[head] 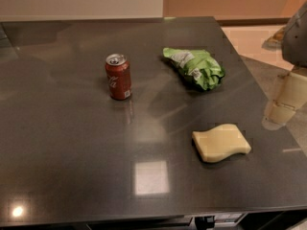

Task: Move coke can near sponge

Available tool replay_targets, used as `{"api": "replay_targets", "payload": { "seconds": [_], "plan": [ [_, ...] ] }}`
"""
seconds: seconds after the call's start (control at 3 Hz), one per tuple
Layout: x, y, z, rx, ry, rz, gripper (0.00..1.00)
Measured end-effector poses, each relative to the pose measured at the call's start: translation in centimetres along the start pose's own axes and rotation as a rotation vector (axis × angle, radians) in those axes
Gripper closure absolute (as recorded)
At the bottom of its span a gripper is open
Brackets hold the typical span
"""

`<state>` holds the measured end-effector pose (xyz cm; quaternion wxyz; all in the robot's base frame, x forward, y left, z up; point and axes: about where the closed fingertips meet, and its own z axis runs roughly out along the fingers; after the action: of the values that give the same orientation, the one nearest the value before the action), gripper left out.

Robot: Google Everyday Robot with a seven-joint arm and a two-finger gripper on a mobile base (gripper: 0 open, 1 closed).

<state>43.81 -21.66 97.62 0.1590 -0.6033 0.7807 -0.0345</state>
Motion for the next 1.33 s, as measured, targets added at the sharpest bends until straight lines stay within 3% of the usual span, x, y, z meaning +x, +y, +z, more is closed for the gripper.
{"api": "replay_targets", "payload": {
  "seconds": [0.67, 1.0, 1.33],
  "plan": [
    [-0.2, -0.2, -0.1, -0.004, 0.003, 0.0, 0.0],
    [-1.7, -1.5, 0.6, -0.018, -0.045, 0.009, 0.0],
    [-4.8, -2.9, 2.0, -0.031, -0.115, 0.016, 0.0]
  ]
}}
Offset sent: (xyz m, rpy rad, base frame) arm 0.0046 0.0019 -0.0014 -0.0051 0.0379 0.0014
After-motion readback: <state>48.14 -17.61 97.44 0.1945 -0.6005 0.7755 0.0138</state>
